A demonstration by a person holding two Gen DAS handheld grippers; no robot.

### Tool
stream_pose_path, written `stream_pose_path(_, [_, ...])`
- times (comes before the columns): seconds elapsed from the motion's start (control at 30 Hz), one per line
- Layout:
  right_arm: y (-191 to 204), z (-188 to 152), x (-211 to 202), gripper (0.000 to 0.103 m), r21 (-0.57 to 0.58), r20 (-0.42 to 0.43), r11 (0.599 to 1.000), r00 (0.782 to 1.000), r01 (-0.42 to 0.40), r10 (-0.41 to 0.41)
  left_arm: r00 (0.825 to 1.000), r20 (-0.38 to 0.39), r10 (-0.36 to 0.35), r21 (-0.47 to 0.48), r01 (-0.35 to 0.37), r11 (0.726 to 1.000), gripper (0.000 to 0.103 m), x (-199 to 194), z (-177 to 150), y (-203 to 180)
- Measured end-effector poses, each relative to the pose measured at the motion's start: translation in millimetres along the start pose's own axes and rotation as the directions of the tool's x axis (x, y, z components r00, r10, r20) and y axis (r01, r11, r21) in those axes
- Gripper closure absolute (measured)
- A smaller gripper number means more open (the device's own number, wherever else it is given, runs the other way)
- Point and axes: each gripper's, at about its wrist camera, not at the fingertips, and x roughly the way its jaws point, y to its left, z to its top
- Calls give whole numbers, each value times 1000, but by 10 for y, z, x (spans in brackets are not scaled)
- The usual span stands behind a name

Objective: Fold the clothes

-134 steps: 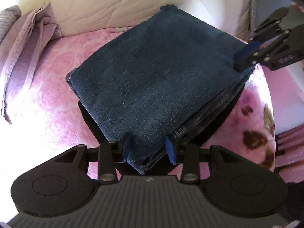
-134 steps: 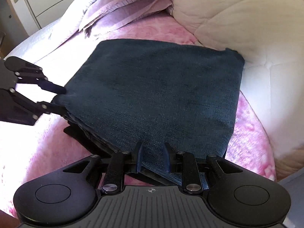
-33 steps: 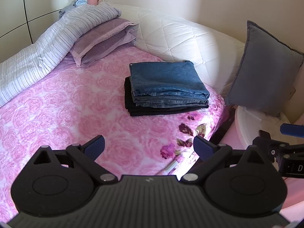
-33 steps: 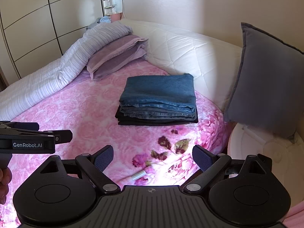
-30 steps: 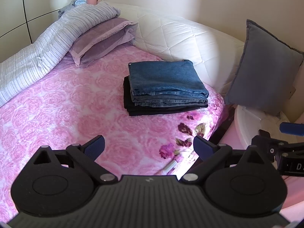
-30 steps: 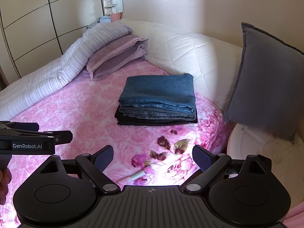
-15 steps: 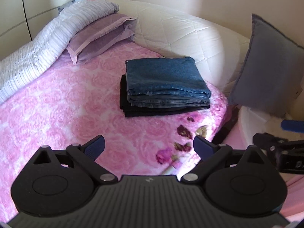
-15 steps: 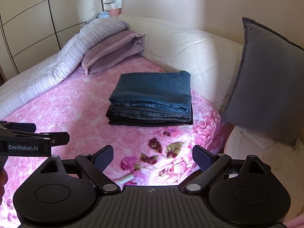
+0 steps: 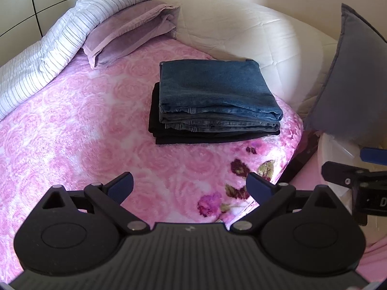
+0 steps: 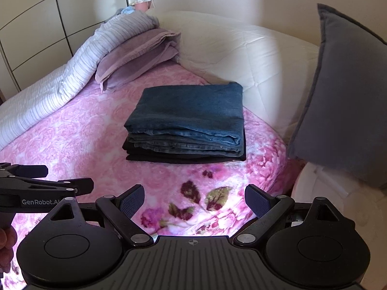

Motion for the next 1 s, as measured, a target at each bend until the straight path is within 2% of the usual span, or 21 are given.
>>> stream_pose_path(0.43, [15, 86, 158, 10, -14, -21, 1000, 1000, -1, 0, 1000, -2, 20, -17, -20, 1000, 5, 51, 45, 26])
stream_pose_path(1.0, [7, -10, 78, 10, -16, -38, 1000, 999, -3, 2, 999, 23, 29, -9, -29, 1000, 5, -65, 10, -73])
